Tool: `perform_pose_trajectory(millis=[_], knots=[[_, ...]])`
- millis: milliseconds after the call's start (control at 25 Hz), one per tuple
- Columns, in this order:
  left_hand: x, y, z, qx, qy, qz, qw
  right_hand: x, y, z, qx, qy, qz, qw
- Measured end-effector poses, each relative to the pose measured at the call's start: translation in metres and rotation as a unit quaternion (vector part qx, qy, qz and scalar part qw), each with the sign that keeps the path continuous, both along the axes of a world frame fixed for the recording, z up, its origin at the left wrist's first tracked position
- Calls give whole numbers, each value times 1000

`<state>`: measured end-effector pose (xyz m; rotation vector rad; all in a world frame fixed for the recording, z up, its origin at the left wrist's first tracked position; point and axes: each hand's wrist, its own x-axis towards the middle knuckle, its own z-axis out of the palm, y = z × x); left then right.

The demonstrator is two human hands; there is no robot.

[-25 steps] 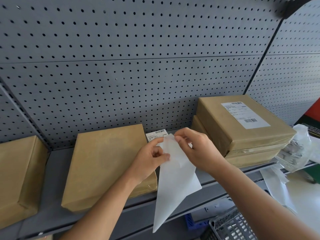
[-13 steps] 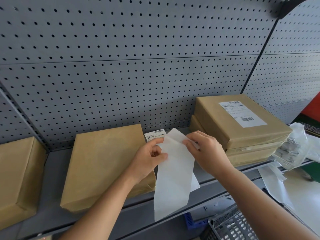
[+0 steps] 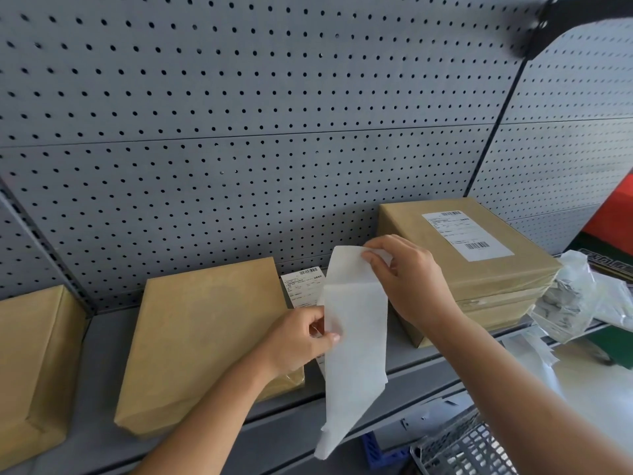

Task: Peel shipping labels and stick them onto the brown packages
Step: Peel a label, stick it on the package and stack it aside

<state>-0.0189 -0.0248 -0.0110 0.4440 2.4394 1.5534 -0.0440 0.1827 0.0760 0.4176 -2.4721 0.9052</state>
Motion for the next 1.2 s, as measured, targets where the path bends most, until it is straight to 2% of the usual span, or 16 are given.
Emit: perform_pose_trajectory(millis=[160, 280, 480, 600, 840, 1040, 1120, 1200], knots=[[1, 3, 19, 114, -78, -9, 990, 7, -4, 1, 23, 10, 27, 999], [-5, 10, 24, 128, -52, 76, 987, 14, -7, 0, 34, 11, 44, 998], [-7, 21, 27, 197, -32, 149, 968, 18, -8, 0, 33, 18, 50, 998], [-6, 25, 22, 177, -33, 157, 971, 18, -6, 2, 39, 26, 35, 998], [-1, 32, 8, 30, -14, 128, 991, 10, 1, 10, 17, 24, 18, 999], [-2, 34, 9, -62, -60, 121, 989, 6, 2, 18, -1, 38, 13, 999], [-2, 32, 12, -30, -90, 107, 990, 5, 2, 19, -2, 40, 13, 999], [1, 29, 22, 50, -131, 79, 987, 4, 2, 20, 0, 42, 14, 999]])
